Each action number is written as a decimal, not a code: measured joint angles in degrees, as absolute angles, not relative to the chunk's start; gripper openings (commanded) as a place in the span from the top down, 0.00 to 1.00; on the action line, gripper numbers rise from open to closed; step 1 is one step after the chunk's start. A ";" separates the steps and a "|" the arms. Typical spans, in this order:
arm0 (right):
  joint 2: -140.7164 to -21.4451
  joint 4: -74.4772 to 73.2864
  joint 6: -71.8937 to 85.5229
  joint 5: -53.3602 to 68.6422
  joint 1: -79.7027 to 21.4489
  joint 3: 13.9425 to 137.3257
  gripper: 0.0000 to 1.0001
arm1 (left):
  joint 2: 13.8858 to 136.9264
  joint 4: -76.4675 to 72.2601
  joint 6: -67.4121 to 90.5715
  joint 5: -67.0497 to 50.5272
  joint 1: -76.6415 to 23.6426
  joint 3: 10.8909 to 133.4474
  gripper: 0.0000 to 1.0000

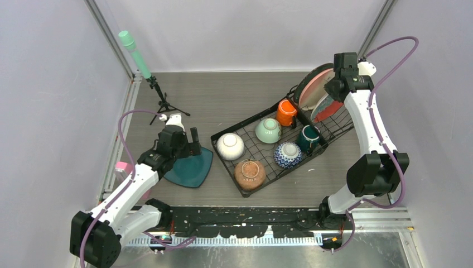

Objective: Load the mixed dishes into the dish rack
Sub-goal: Insert the plate into the dish rack, then pick up the plate at the center of the board.

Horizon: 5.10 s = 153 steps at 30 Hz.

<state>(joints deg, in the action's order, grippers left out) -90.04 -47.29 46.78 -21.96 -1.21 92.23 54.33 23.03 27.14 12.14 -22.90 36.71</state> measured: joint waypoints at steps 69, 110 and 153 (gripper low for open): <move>-90.52 -28.12 46.11 7.29 -60.47 72.66 0.38 | 70.24 23.90 30.33 1.61 1.87 35.81 0.02; -118.26 -19.38 56.07 -14.00 -66.85 83.05 0.38 | 70.85 24.75 32.40 -3.44 4.32 33.95 0.19; -128.92 -32.34 27.51 2.46 -57.67 101.71 0.42 | 55.07 7.94 42.52 -8.01 7.70 17.28 0.38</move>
<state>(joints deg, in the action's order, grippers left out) -128.92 -32.34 27.51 2.46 -57.67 101.71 55.07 7.94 42.52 -8.01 7.70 17.28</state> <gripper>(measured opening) 0.589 0.634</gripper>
